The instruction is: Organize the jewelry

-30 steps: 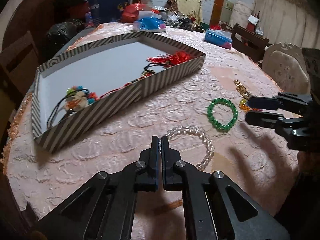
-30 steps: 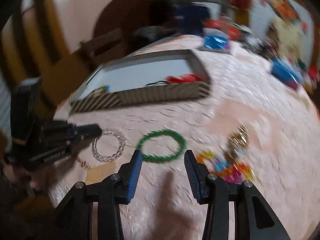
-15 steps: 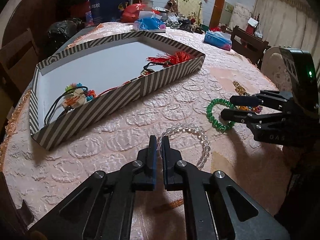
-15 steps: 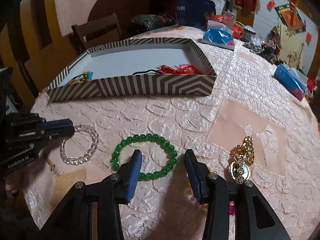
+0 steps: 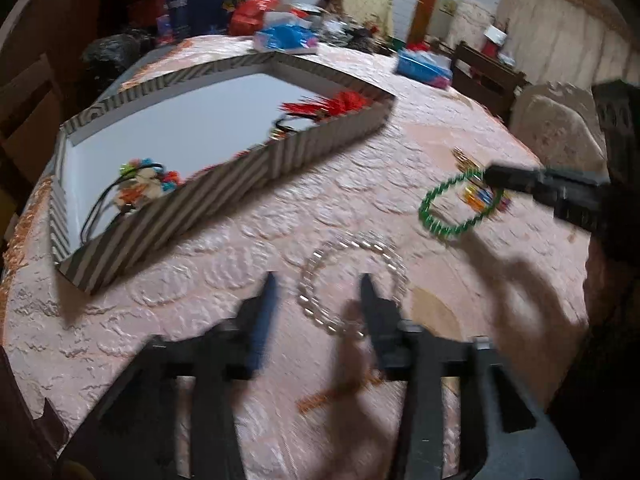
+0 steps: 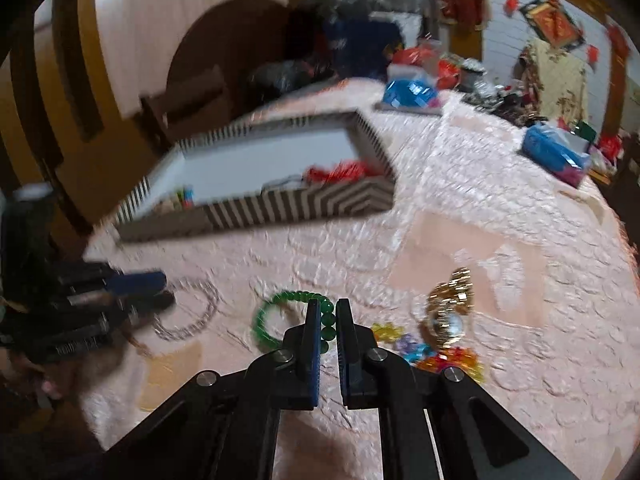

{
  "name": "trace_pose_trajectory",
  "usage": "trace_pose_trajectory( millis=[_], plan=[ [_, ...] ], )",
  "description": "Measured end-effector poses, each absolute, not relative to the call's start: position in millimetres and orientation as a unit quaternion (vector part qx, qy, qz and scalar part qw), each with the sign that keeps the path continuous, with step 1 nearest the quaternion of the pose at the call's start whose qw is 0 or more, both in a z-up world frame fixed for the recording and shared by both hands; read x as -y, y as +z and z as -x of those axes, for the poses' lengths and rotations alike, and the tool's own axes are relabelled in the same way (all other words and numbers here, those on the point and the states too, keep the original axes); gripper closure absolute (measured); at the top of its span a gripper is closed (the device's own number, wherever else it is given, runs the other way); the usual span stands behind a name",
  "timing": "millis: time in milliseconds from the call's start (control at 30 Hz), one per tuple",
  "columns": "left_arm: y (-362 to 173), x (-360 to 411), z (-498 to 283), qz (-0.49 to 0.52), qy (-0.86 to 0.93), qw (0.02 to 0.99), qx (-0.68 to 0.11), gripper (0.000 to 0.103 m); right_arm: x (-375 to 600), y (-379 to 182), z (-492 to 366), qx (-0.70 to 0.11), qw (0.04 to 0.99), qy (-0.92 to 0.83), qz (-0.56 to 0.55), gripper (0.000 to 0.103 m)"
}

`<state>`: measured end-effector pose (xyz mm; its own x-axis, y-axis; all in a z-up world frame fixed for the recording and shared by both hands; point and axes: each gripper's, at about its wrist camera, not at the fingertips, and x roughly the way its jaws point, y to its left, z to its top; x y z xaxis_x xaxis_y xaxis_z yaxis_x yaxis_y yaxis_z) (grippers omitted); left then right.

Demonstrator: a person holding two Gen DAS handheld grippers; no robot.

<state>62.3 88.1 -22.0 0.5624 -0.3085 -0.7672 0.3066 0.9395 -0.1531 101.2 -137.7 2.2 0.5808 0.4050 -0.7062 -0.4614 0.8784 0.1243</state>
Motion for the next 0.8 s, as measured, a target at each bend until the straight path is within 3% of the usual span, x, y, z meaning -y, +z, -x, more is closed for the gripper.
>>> trace_pose_trajectory(
  millis=[67,167,200,233,267,367,467,800],
  plan=[
    [-23,-81,-58,-0.020,-0.189,0.879,-0.437,0.034,149,9,-98,-0.385,0.894,0.228,0.015,0.096],
    [-25,-71,-58,-0.045,-0.178,0.880,-0.438,0.036,168,13,-95,-0.385,0.901,0.199,-0.018,0.097],
    [-25,-67,-57,-0.056,-0.166,0.883,-0.436,0.040,173,16,-93,-0.381,0.904,0.193,-0.028,0.097],
    [-25,-65,-57,-0.059,-0.159,0.884,-0.435,0.051,179,19,-90,-0.376,0.907,0.187,-0.041,0.097],
    [-24,-63,-57,-0.051,-0.162,0.883,-0.437,0.070,182,21,-87,-0.372,0.909,0.184,-0.050,0.096],
    [-23,-57,-56,-0.052,-0.163,0.880,-0.444,0.090,193,25,-80,-0.366,0.911,0.175,-0.076,0.096],
    [-20,-52,-52,-0.045,-0.177,0.876,-0.447,0.097,195,26,-80,-0.362,0.913,0.171,-0.081,0.097],
    [16,-46,-40,-0.025,-0.194,0.894,-0.402,0.097,205,27,-79,-0.353,0.917,0.155,-0.102,0.097]
  ],
)
